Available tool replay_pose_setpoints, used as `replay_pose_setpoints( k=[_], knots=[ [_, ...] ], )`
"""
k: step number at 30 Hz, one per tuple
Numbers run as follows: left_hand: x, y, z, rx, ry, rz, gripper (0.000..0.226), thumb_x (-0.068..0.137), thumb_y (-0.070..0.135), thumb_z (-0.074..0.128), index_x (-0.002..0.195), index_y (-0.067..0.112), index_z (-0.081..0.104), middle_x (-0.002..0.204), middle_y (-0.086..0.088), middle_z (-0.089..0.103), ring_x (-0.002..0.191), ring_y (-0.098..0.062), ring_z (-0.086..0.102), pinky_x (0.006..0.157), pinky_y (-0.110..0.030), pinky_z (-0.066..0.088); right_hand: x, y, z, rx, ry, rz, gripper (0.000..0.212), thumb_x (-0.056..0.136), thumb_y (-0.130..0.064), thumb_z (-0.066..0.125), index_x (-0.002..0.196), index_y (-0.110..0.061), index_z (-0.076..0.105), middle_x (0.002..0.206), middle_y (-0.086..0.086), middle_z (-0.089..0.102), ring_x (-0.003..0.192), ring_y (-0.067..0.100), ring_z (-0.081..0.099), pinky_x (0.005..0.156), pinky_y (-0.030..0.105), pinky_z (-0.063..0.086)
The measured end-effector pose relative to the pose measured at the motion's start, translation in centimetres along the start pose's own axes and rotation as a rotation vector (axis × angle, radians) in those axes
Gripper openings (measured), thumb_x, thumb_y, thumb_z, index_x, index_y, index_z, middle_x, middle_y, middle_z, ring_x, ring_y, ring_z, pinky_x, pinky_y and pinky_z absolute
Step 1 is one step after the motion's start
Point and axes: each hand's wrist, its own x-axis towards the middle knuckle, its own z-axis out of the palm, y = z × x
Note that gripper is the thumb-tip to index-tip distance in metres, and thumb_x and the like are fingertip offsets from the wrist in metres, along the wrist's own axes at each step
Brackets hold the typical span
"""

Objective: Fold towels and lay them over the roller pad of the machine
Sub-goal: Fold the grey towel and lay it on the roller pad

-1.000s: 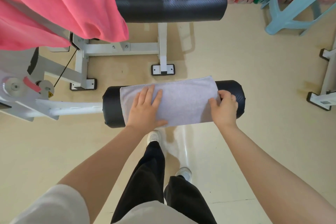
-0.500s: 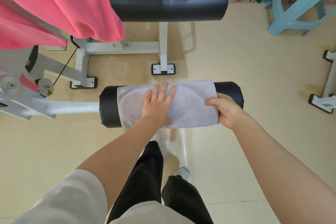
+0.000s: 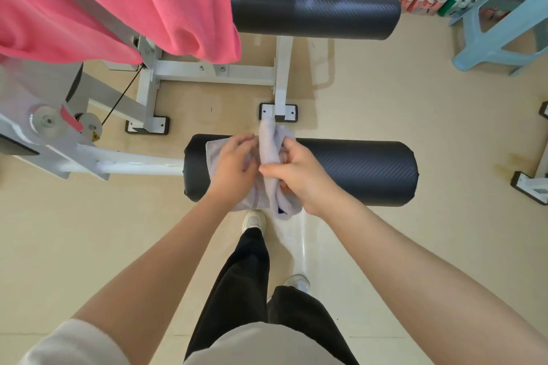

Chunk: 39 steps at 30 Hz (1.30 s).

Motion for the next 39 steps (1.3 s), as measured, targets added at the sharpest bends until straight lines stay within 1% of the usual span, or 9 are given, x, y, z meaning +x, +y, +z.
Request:
replay_pose_setpoints(
  k=[5, 7, 9, 11, 16, 22, 27, 33, 39],
  knots=[
    [-1.3, -1.6, -4.0, -0.605, 0.137, -0.338, 0.04, 0.1, 0.028, 0.029, 0.097, 0.013, 0.066, 0.09, -0.007, 0.071, 0.087, -0.019, 0.067, 0.083, -0.033, 0.052, 2.0, 1.8, 5.7, -0.29, 0.061, -0.133, 0.028, 0.086, -0.008, 0.055, 0.112, -0.012, 0.049, 0.072, -0.006, 0.053, 0.067, 0.002, 0.053, 0.058, 0.007, 0.042],
    [-1.1, -1.6, -4.7, -0.693, 0.128, -0.469, 0.052, 0.099, 0.045, 0.022, 0.092, 0.017, 0.065, 0.089, -0.004, 0.071, 0.088, -0.018, 0.066, 0.078, -0.031, 0.05, 2.6, 2.8, 7.0, -0.341, -0.017, -0.105, 0.047, 0.087, -0.01, 0.057, 0.13, -0.012, 0.037, 0.072, 0.002, 0.054, 0.065, 0.007, 0.051, 0.064, 0.014, 0.044],
    [-0.8, -1.6, -5.1, -0.597, 0.097, -0.549, 0.054, 0.093, 0.058, 0.027, 0.096, 0.021, 0.066, 0.094, 0.0, 0.07, 0.093, -0.021, 0.066, 0.076, -0.036, 0.051, 3.0, 3.5, 7.4, -0.371, -0.139, -0.023, 0.08, 0.089, -0.015, 0.058, 0.148, -0.017, 0.005, 0.089, 0.012, 0.062, 0.073, 0.011, 0.055, 0.072, 0.021, 0.046],
    [-0.3, -1.9, -5.2, -0.372, 0.116, -0.478, 0.04, 0.085, 0.052, 0.049, 0.105, 0.02, 0.063, 0.094, 0.003, 0.065, 0.097, -0.023, 0.063, 0.079, -0.037, 0.049, 3.3, 3.8, 6.8, -0.404, -0.194, 0.013, 0.084, 0.091, -0.02, 0.054, 0.149, -0.023, -0.005, 0.096, 0.015, 0.061, 0.079, 0.015, 0.055, 0.077, 0.028, 0.048],
    [0.1, -1.6, -4.6, 0.087, 0.116, -0.211, 0.028, 0.092, 0.016, 0.052, 0.119, 0.012, 0.058, 0.083, 0.002, 0.056, 0.075, -0.015, 0.048, 0.062, -0.016, 0.029, 3.9, 4.0, 3.0, -0.633, 0.008, -0.168, 0.046, 0.097, -0.018, 0.039, 0.143, -0.022, 0.033, 0.083, 0.004, 0.062, 0.076, 0.016, 0.058, 0.076, 0.029, 0.047],
    [0.6, -3.1, -3.8, 0.279, 0.17, -0.13, 0.04, 0.093, 0.002, 0.033, 0.123, 0.015, 0.056, 0.118, -0.002, 0.061, 0.119, -0.027, 0.038, 0.096, -0.032, 0.027, 3.2, 4.4, 1.4, -0.97, 0.38, -0.233, 0.037, 0.094, -0.025, 0.045, 0.13, -0.019, 0.039, 0.106, 0.01, 0.06, 0.094, 0.031, 0.059, 0.07, 0.038, 0.046],
    [0.5, -3.7, -3.1, 0.124, 0.219, -0.121, 0.063, 0.078, -0.015, 0.026, 0.134, 0.008, 0.042, 0.133, -0.013, 0.043, 0.123, -0.028, 0.037, 0.099, -0.027, 0.03, 4.4, 4.5, 0.1, -0.7, 0.42, -0.015, 0.069, 0.078, -0.035, 0.069, 0.134, -0.012, 0.036, 0.128, 0.008, 0.047, 0.115, 0.024, 0.049, 0.087, 0.038, 0.046],
    [1.1, -2.2, -3.9, -0.041, 0.201, -0.229, 0.072, 0.078, -0.014, 0.024, 0.143, 0.017, 0.029, 0.147, -0.006, 0.027, 0.13, -0.023, 0.036, 0.109, -0.032, 0.03, 4.7, 2.9, 0.4, -0.179, 0.245, 0.137, 0.032, 0.073, -0.014, 0.069, 0.101, -0.003, 0.06, 0.105, 0.014, 0.066, 0.098, 0.03, 0.064, 0.087, 0.047, 0.052],
    [1.7, 0.5, -4.1, -0.358, 0.047, -0.373, 0.05, 0.096, 0.012, 0.037, 0.144, 0.019, 0.029, 0.144, 0.001, 0.039, 0.134, -0.019, 0.037, 0.106, -0.025, 0.03, 2.2, 0.0, -2.1, 0.16, -0.057, 0.108, 0.034, 0.07, -0.005, 0.06, 0.103, -0.012, 0.06, 0.098, 0.007, 0.068, 0.09, 0.023, 0.066, 0.084, 0.038, 0.054]
  ],
)
